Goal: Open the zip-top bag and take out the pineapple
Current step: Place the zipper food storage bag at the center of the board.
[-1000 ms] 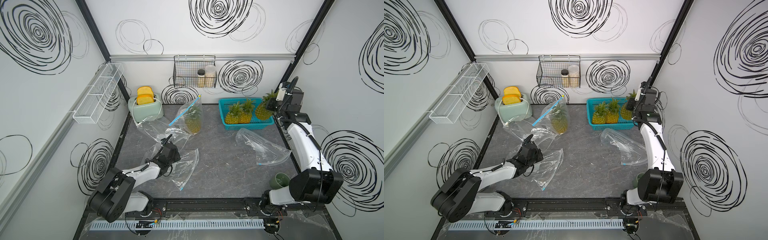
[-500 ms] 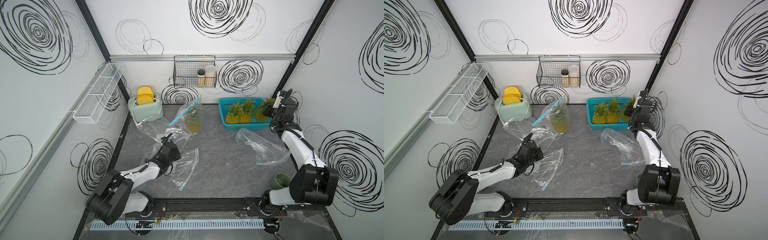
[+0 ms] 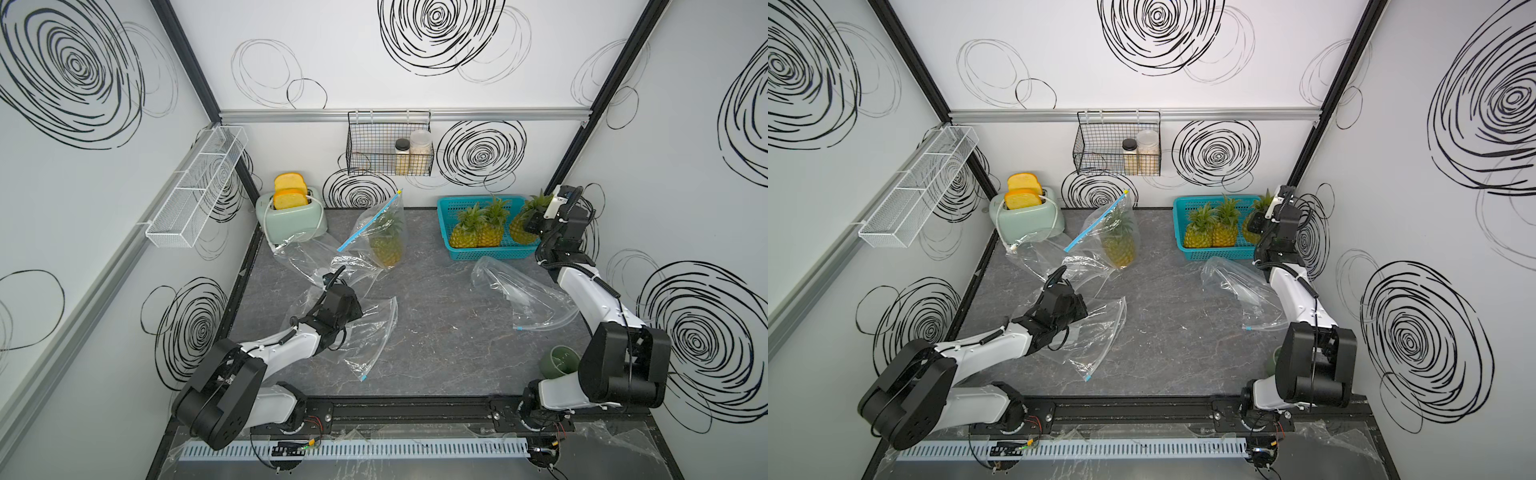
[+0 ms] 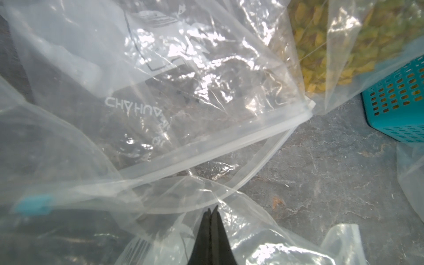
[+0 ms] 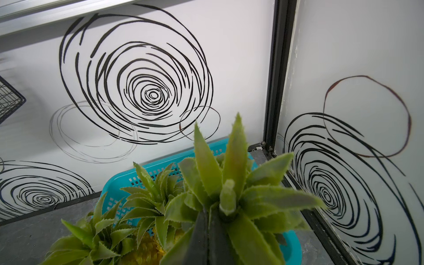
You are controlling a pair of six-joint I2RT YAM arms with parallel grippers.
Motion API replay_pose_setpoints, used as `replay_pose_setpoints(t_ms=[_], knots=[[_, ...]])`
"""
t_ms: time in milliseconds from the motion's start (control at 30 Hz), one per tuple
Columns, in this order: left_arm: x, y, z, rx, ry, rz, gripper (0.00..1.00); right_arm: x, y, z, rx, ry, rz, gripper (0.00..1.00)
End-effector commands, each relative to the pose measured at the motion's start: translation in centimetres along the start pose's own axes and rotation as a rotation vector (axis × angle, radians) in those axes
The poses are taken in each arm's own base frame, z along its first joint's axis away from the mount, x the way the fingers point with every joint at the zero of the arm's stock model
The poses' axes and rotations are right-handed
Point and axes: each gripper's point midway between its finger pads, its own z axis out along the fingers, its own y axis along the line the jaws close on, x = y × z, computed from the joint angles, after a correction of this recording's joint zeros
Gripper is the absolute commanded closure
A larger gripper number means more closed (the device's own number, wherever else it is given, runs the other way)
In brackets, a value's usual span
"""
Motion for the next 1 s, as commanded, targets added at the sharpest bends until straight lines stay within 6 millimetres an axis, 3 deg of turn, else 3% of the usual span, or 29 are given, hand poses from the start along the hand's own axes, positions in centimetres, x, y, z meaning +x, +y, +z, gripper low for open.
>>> replay_pose_setpoints(t_ms=[0, 300, 967], knots=[[-1.7, -1.4, -0.3, 0.026, -0.050, 0.001, 1.00, -3.8, 1.1, 0.3, -0.025, -0.145, 0.009, 1.00], [-2.3, -1.9, -0.6, 0.038, -0.057, 0.008, 1.00, -1.6, 1.5, 2.8, -0.017, -0.128, 0.005, 1.00], [-3.0, -2.4, -0.9, 0.039, -0.067, 0.021, 1.00, -4.2, 4.2, 8.8, -0.040, -0.220, -0.083, 1.00]])
